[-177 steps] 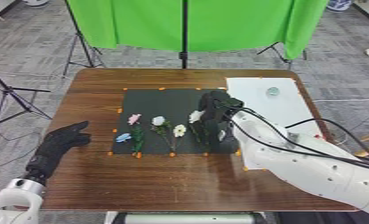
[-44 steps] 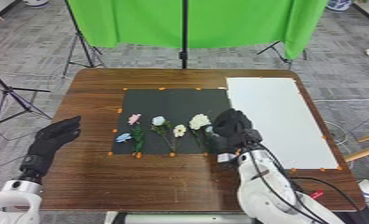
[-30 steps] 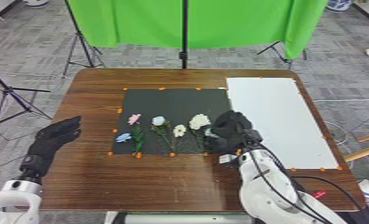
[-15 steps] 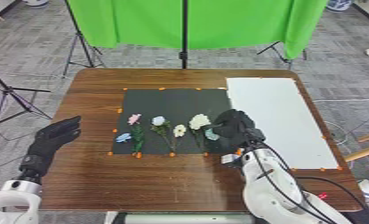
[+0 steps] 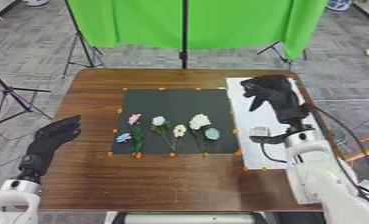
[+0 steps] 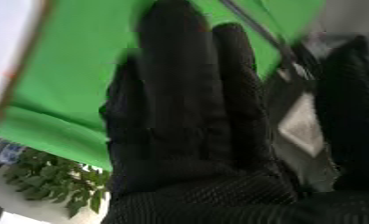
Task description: Arrange flowers
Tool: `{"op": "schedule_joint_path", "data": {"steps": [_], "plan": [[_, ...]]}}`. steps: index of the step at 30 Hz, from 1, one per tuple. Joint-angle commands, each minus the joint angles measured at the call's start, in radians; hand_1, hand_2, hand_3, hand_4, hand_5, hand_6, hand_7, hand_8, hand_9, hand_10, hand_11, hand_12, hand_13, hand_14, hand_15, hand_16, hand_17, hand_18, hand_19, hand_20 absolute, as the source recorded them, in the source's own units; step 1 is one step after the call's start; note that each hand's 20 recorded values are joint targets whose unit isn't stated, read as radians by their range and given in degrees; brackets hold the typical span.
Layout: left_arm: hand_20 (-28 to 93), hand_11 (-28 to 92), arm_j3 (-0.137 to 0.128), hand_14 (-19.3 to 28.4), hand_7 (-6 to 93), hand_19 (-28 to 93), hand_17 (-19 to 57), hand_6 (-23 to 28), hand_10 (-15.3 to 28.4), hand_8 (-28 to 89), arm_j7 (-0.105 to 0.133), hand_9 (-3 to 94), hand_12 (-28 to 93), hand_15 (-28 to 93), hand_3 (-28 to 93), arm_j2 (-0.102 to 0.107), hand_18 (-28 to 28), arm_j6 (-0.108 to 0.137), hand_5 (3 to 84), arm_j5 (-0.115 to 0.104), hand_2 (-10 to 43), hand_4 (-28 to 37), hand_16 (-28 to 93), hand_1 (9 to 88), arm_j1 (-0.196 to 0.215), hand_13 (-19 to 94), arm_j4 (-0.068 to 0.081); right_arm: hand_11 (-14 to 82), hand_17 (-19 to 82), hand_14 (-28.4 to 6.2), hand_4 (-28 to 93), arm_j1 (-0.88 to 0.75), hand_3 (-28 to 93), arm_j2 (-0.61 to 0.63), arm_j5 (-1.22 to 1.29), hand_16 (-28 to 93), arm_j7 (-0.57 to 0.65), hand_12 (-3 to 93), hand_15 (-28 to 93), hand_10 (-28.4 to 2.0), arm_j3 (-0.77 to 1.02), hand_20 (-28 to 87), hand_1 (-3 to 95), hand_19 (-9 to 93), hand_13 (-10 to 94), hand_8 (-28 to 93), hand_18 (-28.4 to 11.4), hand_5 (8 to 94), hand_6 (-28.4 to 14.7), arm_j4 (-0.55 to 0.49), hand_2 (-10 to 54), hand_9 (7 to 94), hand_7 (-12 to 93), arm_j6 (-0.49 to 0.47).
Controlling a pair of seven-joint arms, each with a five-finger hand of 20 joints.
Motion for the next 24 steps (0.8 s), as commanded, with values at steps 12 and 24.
{"op": "schedule_joint_path", "data": {"steps": [12,24], "plan": [[22,20,-0.027,17.2,13.1,21,15.1,3.2,13.4,-7,-0.019,44.2,10,18,62,-0.016,14.0,-0.049,46.4,0.029,7.2,-10.7,-2,39.7,0.008,39,-0.05,1.5,7,-13.3,-17,-0.213,76,-0.237,0.547,20,-0.408,13.5,0,-14.2,0.178,24,7.6,9,20,-8,-14.3,30.8,0.1,0.083,-5.0,31.6,8,-0.263],[20,20,0.013,17.9,12.0,19,13.3,3.8,14.3,-7,0.0,46.3,11,19,61,-0.019,14.1,-0.067,47.6,0.023,10.9,-20.4,-2,31.4,-0.1,39,-0.045,-0.2,3,-13.7,-21,-0.287,74,-0.277,0.62,24,-0.376,12.5,-7,-12.5,0.184,20,-0.4,10,15,-9,-12.8,30.4,1.0,0.069,1.0,27.2,9,-0.229]]}}
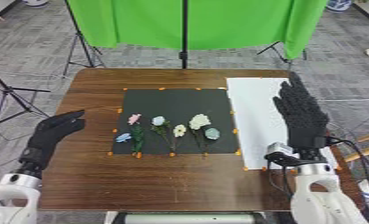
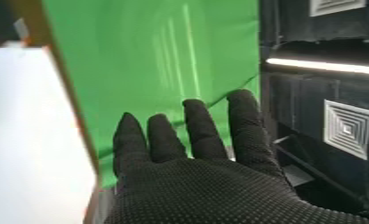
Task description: Arrange flowers
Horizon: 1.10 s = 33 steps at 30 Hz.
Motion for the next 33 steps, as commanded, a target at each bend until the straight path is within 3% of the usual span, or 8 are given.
{"op": "schedule_joint_path", "data": {"steps": [1,10,14,18,21,24,29,33], "plan": [[20,20,0.027,17.9,11.9,18,13.2,3.9,14.3,-7,0.008,46.4,11,19,61,-0.01,14.1,-0.019,47.6,-0.003,11.0,-20.8,-2,31.1,-0.076,39,0.001,0.7,4,-13.8,-21,-0.041,74,-0.028,0.079,24,0.005,12.4,-5,-13.1,0.012,21,-0.6,10,17,-9,-13.5,34.3,0.4,-0.003,1.4,29.6,9,-0.056],[18,19,0.012,18.3,9.8,17,12.7,4.3,14.8,-7,0.047,47.5,10,18,56,-0.02,14.0,-0.001,49.3,-0.022,13.9,-28.1,-2,22.7,-0.05,39,-0.03,1.6,7,-13.0,-20,-0.046,75,-0.03,0.113,22,-0.029,11.0,-2,-13.0,0.015,22,-1.3,10,20,-9,-13.8,56.7,-6.1,-0.003,1.9,31.7,9,-0.03],[19,18,0.009,18.6,8.5,16,12.8,5.4,15.3,-6,0.06,48.4,10,18,48,-0.025,14.1,0.019,51.3,-0.032,16.7,-28.2,-2,23.9,-0.032,40,-0.034,5.8,9,-13.6,-20,-0.051,75,-0.028,0.127,18,-0.013,11.7,3,-14.0,0.023,22,-0.9,10,26,-9,-15.1,34.3,-0.7,0.001,1.7,46.5,10,-0.056],[19,18,0.009,19.1,10.4,16,13.5,5.5,15.9,-6,0.076,50.5,11,18,38,-0.03,13.9,0.029,60.2,-0.042,19.7,-28.3,-2,27.9,-0.025,40,-0.037,7.6,10,-14.4,-20,-0.06,75,-0.03,0.11,15,-0.01,14.2,7,-14.9,0.038,22,-0.5,11,30,-10,-16.3,27.5,-0.1,0.004,2.0,56.7,10,-0.091],[19,19,0.001,19.1,16.1,14,14.1,6.7,16.6,-5,0.061,54.9,11,17,36,-0.033,13.5,-0.012,75.9,0.004,20.8,-28.3,-2,28.9,-0.031,41,-0.032,5.8,10,-15.4,-20,-0.089,75,-0.025,0.099,14,-0.006,13.6,7,-15.1,0.052,23,-0.6,12,27,-10,-16.6,44.6,-1.8,-0.003,2.5,48.3,10,-0.078],[21,20,0.003,18.8,37.4,11,14.7,7.9,17.3,-5,0.061,63.5,11,18,34,-0.036,13.2,-0.019,84.5,0.022,22.0,-28.3,-2,32.5,-0.033,43,-0.032,4.5,10,-15.0,-20,-0.093,75,-0.02,0.121,15,-0.01,12.6,6,-15.1,0.043,23,-0.7,12,26,-9,-16.8,54.5,-3.7,0.0,2.6,42.0,11,-0.047],[21,19,0.038,18.8,17.6,14,14.2,5.6,16.2,-6,0.076,56.1,11,18,52,-0.026,13.3,0.004,69.4,-0.032,15.3,-28.2,-2,26.2,-0.05,42,-0.023,4.9,10,-14.1,-19,-0.095,76,-0.013,0.086,15,-0.002,12.8,6,-15.0,0.047,23,0.2,11,25,-9,-16.3,51.1,-1.9,0.001,2.8,43.0,11,-0.071],[20,18,0.023,18.9,13.8,16,13.7,4.8,15.6,-6,0.089,51.9,11,18,62,-0.043,13.6,-0.005,57.1,-0.019,8.4,-26.5,-2,28.4,-0.028,41,-0.029,5.0,10,-14.2,-19,-0.1,76,-0.013,0.092,15,0.002,12.8,6,-14.9,0.039,23,0.9,11,25,-9,-16.3,50.7,-1.7,-0.002,2.7,43.5,12,-0.067]]}}
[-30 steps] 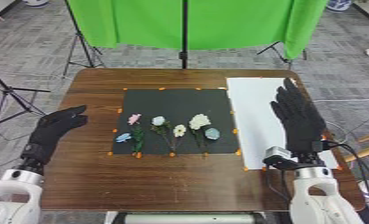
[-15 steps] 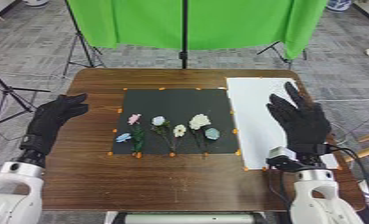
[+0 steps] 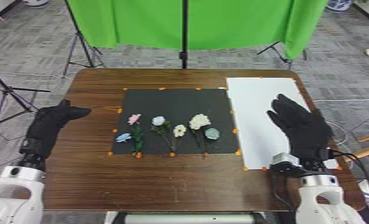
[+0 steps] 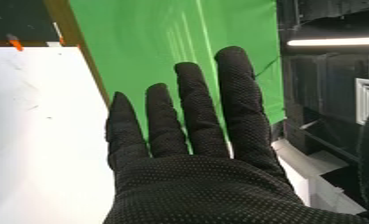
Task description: Arrange flowers
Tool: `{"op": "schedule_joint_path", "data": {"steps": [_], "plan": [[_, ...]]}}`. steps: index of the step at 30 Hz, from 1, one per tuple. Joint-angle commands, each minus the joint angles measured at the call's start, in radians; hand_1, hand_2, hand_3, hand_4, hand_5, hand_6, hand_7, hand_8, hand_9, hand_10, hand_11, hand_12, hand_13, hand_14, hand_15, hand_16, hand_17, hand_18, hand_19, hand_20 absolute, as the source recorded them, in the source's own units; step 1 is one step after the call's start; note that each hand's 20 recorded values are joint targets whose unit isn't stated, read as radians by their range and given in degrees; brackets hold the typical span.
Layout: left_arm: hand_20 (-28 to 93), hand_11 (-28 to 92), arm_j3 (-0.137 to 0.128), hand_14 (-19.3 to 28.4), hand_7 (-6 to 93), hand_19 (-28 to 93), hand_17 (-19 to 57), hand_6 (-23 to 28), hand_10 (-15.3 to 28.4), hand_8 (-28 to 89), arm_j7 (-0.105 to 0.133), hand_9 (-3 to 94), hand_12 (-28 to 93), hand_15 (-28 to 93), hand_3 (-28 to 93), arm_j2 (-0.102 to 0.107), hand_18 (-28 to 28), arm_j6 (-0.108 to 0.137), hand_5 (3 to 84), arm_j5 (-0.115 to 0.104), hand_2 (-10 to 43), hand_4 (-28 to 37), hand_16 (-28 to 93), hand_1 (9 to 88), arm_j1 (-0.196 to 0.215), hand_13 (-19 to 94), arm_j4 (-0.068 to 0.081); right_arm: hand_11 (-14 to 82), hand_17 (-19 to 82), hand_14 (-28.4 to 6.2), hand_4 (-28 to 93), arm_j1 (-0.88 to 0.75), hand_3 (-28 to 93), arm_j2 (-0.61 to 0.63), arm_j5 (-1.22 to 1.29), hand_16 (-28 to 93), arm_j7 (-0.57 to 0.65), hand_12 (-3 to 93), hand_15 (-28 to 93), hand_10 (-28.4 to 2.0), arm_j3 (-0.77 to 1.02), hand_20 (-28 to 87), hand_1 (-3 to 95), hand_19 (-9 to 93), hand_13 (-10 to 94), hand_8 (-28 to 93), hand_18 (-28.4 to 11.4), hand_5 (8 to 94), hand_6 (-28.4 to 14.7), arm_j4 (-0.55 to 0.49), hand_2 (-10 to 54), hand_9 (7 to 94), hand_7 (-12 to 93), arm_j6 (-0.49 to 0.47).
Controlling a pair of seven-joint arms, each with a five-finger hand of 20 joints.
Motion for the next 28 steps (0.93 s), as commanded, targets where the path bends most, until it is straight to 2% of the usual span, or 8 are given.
{"op": "schedule_joint_path", "data": {"steps": [1,6,13,14,17,20,25,28], "plan": [[19,18,0.003,18.8,13.7,16,13.7,4.6,15.6,-6,0.017,51.4,11,17,62,-0.021,13.6,-0.007,55.7,-0.023,6.2,-24.7,-2,29.8,0.018,41,0.002,5.0,10,-14.3,-19,-0.024,76,0.003,-0.017,15,0.01,12.8,6,-14.9,-0.011,23,1.0,11,25,-9,-16.3,50.7,-1.7,-0.007,2.6,43.5,12,0.005],[19,18,0.001,18.5,12.8,16,13.7,4.7,14.9,-6,0.013,49.3,11,17,61,-0.025,13.7,-0.009,51.9,-0.026,1.5,-19.2,-2,33.9,0.026,40,0.0,5.2,10,-14.4,-19,-0.011,76,0.007,-0.018,16,-0.004,13.0,6,-15.1,-0.017,23,2.0,12,27,-9,-16.6,51.0,-1.7,-0.011,2.8,44.1,12,-0.003],[19,18,0.002,18.4,13.0,16,13.7,4.6,14.9,-6,0.005,49.3,11,17,60,-0.031,13.6,0.001,51.8,-0.025,1.9,-18.2,-2,34.4,0.023,40,0.002,6.4,12,-16.1,-18,0.016,76,0.041,0.005,18,0.0,14.7,10,-15.5,-0.033,25,3.4,14,33,-9,-17.9,51.8,-1.6,-0.016,3.7,47.4,13,-0.023],[19,19,0.005,18.4,13.0,15,13.7,4.7,14.9,-6,0.009,49.4,11,17,60,-0.032,13.6,0.008,51.9,-0.028,1.9,-18.2,-2,34.5,0.021,40,0.001,6.5,12,-16.2,-18,0.023,75,0.043,0.007,19,-0.002,15.1,11,-15.7,-0.038,25,3.6,15,34,-9,-18.0,52.1,-1.6,-0.014,3.9,47.7,13,-0.023],[19,19,0.025,18.5,13.1,15,13.5,4.8,14.9,-6,0.002,49.5,11,17,60,-0.021,13.6,-0.008,52.2,-0.023,2.1,-18.0,-2,34.5,-0.007,40,0.014,6.5,12,-16.4,-18,0.029,75,0.052,0.027,20,-0.002,15.8,11,-15.7,-0.048,26,3.8,15,34,-9,-18.3,52.3,-1.7,-0.013,4.0,48.3,14,-0.017],[19,19,0.032,18.5,13.3,15,13.4,4.8,15.0,-6,-0.01,49.9,11,17,60,-0.02,13.6,-0.025,52.5,-0.012,2.3,-18.0,-2,34.5,-0.016,40,0.01,6.3,12,-16.3,-18,0.022,75,0.054,0.031,20,0.009,16.2,11,-15.7,-0.049,26,4.0,16,35,-9,-18.2,52.2,-1.6,-0.013,4.1,48.5,14,-0.008],[19,19,0.057,18.6,13.5,14,13.2,4.7,15.0,-6,-0.003,50.2,11,17,59,-0.01,13.5,-0.013,52.7,-0.03,3.2,-18.1,-2,34.4,-0.044,40,0.015,6.4,12,-16.4,-18,0.02,75,0.048,0.036,21,0.009,16.5,11,-15.8,-0.056,26,4.1,16,36,-9,-18.6,52.6,-1.6,-0.012,4.2,49.2,14,0.003],[19,19,0.078,18.7,13.6,14,13.2,4.6,15.1,-6,-0.011,50.3,11,17,59,-0.002,13.5,-0.037,52.8,-0.025,3.4,-18.2,-2,34.3,-0.064,40,0.021,6.5,13,-16.4,-17,0.006,75,0.049,0.024,21,0.018,16.6,11,-15.8,-0.044,26,4.2,16,36,-9,-18.6,52.6,-1.6,-0.016,4.2,49.7,14,0.003]]}}
